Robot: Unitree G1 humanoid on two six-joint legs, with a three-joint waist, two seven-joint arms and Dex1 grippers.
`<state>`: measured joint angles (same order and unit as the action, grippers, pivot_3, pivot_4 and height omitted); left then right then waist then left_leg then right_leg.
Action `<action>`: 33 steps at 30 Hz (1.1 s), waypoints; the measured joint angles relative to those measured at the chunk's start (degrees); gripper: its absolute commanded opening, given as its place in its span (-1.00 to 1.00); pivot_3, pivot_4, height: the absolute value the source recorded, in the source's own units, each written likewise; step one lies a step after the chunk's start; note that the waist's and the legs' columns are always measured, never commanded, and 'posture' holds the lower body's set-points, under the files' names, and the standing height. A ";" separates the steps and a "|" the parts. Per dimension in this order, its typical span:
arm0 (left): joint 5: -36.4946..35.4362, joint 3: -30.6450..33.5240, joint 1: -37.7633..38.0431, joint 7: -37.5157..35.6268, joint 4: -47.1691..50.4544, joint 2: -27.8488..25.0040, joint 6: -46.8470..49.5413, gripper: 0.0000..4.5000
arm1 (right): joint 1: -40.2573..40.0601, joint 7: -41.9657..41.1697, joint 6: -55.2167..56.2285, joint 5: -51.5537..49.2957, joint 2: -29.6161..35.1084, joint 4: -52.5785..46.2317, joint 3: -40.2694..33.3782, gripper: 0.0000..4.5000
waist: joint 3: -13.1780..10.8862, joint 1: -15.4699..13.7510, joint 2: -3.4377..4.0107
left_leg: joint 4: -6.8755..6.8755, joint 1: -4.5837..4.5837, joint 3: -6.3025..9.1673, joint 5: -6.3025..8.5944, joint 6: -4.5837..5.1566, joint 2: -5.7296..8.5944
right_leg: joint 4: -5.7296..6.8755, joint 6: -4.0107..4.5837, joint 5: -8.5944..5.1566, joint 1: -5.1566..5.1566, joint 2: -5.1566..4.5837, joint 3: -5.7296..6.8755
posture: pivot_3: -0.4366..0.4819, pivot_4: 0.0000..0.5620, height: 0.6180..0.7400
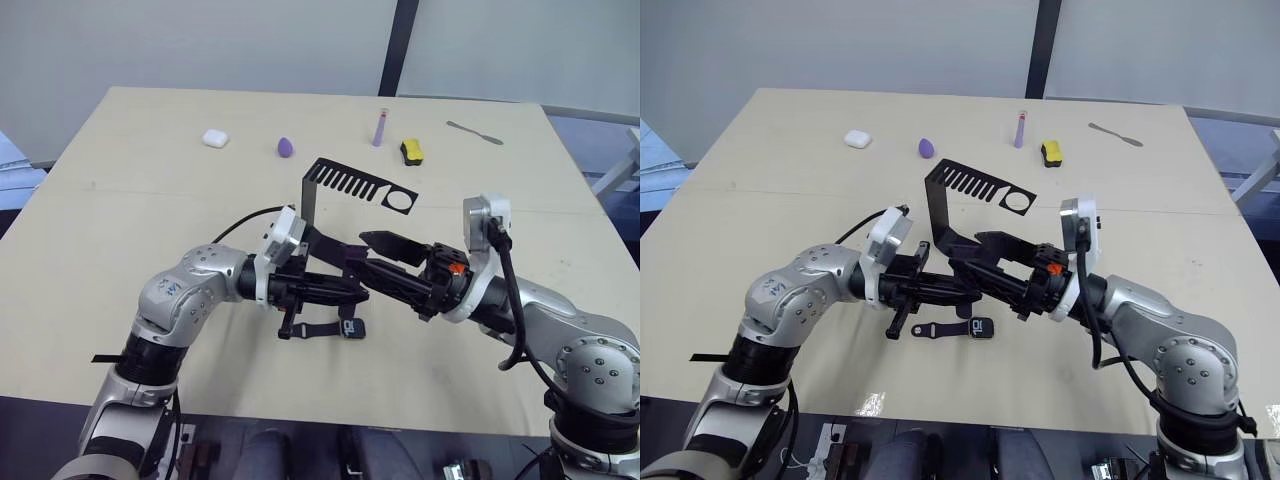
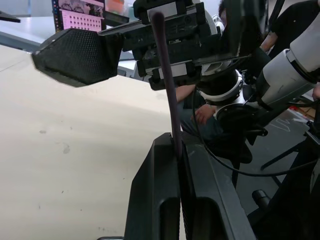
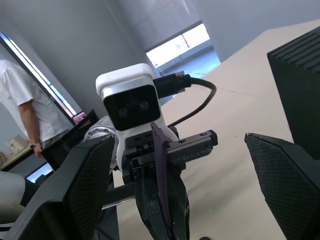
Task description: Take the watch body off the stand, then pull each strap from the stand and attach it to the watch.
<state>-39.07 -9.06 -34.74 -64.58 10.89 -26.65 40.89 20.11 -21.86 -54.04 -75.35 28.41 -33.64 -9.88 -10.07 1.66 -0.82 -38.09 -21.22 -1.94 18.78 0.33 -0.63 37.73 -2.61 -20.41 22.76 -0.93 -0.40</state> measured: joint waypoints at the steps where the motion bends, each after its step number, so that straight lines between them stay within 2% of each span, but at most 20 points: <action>1: 0.01 0.00 -0.20 0.00 -0.29 0.19 -0.08 -1.00 | -0.01 0.00 0.29 0.08 0.06 0.00 0.43 0.87 | 0.00 0.00 0.00 | 0.00 0.00 0.00 0.00 0.00 0.00 | 0.00 0.00 0.00 0.00 0.00 0.00 | -0.05 -0.47 1.00; 4: 0.02 0.00 -1.09 0.00 -0.90 0.85 -0.18 -1.00 | 0.00 -0.01 0.74 0.24 0.40 0.07 0.76 0.40 | 0.00 -0.06 0.00 | 0.00 -0.01 0.00 -0.01 -0.01 0.00 | 0.01 0.00 0.00 0.00 0.00 0.00 | -0.05 -0.47 1.00; 11: 0.23 0.02 -1.75 0.14 -2.74 1.83 -0.45 -1.00 | -0.64 -0.13 1.97 0.00 1.84 0.23 0.80 0.40 | 0.00 -0.02 0.00 | 0.00 -0.01 0.01 -0.01 -0.02 0.00 | 0.00 0.00 0.00 0.00 0.00 0.00 | -0.05 -0.47 1.00; 15: 0.25 0.02 -1.65 0.47 -2.72 2.26 -0.70 -1.00 | -0.62 -0.27 2.69 -0.58 2.37 0.25 0.76 -0.11 | 0.00 -0.06 0.00 | -0.03 -0.01 0.00 -0.01 -0.01 0.00 | 0.00 0.00 0.00 0.00 0.00 0.00 | -0.05 -0.47 1.00; 27: -0.55 0.23 -0.33 2.40 -0.87 2.91 0.78 -1.00 | -1.32 -0.27 2.90 -3.06 2.95 0.42 0.88 -0.11 | 0.00 -0.08 0.00 | -0.02 -0.02 0.01 -0.01 -0.01 0.00 | 0.00 0.00 0.00 0.00 0.00 0.01 | -0.05 -0.47 1.00; 33: -2.56 1.86 -0.37 3.96 -0.84 3.99 2.86 -1.00 | -3.07 -0.26 5.26 -5.00 1.29 0.41 0.86 -0.11 | 0.00 -0.05 -0.01 | -0.02 -0.01 0.01 -0.01 -0.01 0.00 | 0.01 0.00 0.00 0.00 0.00 0.00 | -0.05 -0.47 1.00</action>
<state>-41.63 -7.19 -35.11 -60.62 10.05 -22.66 43.75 17.04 -22.12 -48.78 -80.35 29.70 -33.23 -9.02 -10.07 1.62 -0.82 -38.12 -21.22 -1.93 18.77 0.32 -0.63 37.74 -2.61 -20.41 22.76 -0.93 -0.40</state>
